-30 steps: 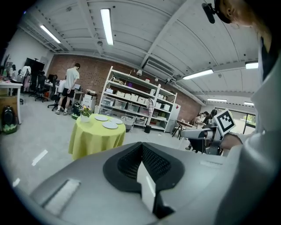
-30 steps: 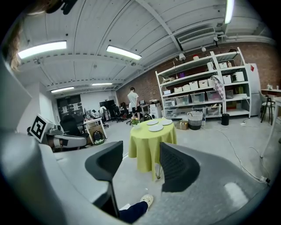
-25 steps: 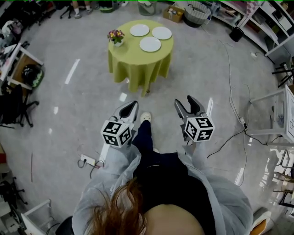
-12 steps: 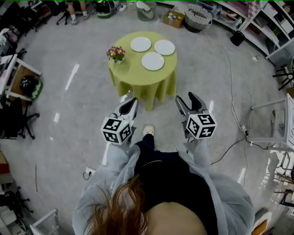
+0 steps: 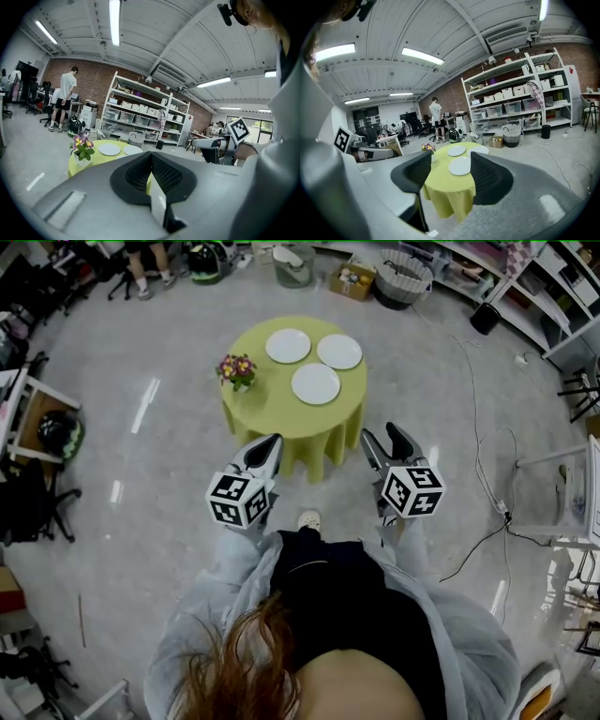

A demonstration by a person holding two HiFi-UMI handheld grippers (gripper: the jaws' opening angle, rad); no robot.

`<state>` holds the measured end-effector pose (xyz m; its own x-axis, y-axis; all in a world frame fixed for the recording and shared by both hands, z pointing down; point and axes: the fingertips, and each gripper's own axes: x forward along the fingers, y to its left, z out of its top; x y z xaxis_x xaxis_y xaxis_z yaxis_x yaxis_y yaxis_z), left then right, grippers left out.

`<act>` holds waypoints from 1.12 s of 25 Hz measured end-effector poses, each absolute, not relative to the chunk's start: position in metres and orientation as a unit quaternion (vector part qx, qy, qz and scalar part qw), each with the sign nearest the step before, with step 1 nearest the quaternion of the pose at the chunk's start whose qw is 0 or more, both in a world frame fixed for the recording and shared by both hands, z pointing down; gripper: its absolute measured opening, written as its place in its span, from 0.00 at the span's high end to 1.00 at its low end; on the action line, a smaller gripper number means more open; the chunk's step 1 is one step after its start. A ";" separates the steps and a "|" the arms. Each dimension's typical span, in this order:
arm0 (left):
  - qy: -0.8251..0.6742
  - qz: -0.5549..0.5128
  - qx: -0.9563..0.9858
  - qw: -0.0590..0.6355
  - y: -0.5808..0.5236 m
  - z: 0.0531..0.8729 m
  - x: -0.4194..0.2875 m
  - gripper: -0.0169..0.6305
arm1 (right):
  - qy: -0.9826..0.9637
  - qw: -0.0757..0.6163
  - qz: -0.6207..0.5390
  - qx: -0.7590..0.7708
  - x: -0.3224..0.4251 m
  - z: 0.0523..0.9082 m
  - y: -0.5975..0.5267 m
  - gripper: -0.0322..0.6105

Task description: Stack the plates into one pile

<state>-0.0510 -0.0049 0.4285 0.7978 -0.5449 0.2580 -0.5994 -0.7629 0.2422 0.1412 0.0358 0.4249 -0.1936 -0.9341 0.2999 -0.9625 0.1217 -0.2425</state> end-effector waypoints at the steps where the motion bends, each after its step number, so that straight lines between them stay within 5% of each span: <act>1: -0.303 0.088 0.936 0.158 -0.008 0.428 -0.050 0.96 | -0.747 0.038 0.196 0.634 0.140 0.427 0.034 0.55; 13: -0.303 0.113 0.926 0.196 -0.004 0.457 -0.058 0.96 | -0.731 -0.043 0.314 0.605 0.142 0.458 0.031 0.55; 20: -0.334 0.102 0.912 0.213 -0.029 0.465 -0.068 0.96 | -0.684 -0.202 0.449 0.538 0.148 0.465 -0.009 0.54; 28: -0.352 0.114 0.899 0.236 -0.066 0.485 -0.051 0.96 | -0.659 -0.202 0.514 0.511 0.162 0.508 -0.056 0.53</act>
